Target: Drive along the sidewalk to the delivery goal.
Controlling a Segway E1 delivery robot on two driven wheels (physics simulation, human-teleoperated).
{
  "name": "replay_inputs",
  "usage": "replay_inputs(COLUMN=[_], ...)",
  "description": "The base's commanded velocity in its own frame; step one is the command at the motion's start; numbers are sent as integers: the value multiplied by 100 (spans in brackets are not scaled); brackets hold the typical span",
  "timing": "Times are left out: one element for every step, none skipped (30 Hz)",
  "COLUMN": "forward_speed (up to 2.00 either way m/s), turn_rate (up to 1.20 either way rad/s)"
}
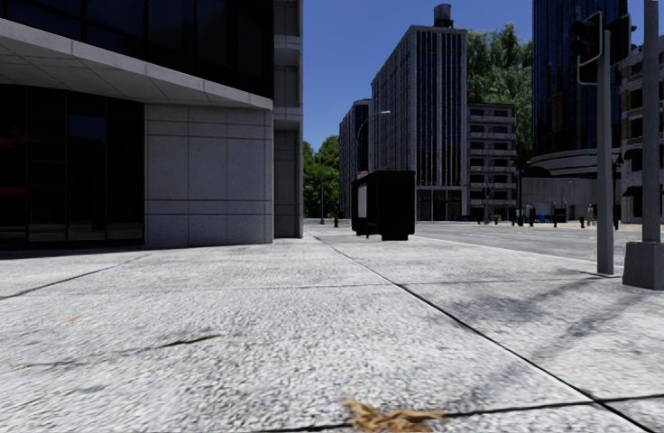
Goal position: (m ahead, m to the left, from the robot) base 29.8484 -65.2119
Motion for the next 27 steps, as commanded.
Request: replay_inputs(forward_speed=[200, 200, 200, 200, 200, 200, 200, 200, 200, 200, 200, 200, 200, 200, 200, 200, 200, 200, 200, 200, 200, 200, 200, 200, 200, 200, 200], turn_rate=[0, 0, 0, 0, 0, 0, 0, 0, 0, 0, 0, 0, -35, -35, -49, -71, -87, -93, -93, -88, -6, 0, 0, 0, 0, 0, 0])
